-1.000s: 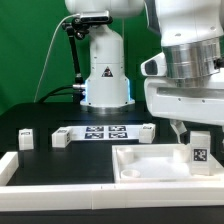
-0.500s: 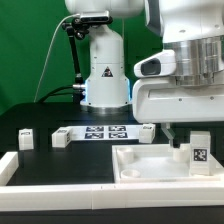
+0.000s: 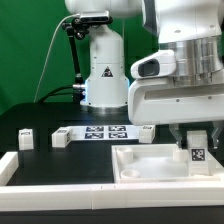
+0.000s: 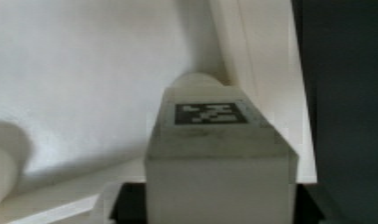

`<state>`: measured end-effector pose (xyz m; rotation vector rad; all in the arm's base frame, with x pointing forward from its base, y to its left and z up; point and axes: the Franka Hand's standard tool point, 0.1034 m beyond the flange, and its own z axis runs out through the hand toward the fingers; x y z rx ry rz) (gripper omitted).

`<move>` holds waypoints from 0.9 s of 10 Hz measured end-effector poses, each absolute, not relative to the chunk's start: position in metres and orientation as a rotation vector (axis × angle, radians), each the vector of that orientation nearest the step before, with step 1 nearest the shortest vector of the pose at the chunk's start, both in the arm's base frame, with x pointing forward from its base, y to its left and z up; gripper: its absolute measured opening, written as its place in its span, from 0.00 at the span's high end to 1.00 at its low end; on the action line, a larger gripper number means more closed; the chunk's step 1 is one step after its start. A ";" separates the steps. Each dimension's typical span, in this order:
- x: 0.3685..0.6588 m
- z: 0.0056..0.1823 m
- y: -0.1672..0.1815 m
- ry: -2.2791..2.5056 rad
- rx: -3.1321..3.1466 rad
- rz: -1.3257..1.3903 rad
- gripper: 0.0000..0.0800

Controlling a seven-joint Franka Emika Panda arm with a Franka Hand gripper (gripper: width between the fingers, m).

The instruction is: Assemble one leg

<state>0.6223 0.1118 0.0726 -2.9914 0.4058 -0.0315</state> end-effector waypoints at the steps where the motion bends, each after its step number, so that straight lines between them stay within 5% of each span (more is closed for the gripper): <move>1: 0.622 0.073 0.112 0.456 -2.984 -0.028 0.64; 9: 0.623 0.071 0.104 1.494 -2.561 -0.004 0.64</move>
Offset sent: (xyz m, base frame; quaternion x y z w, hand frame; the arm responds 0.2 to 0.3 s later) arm -0.0045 -0.0010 -0.0026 0.0429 -0.0482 0.3241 0.9438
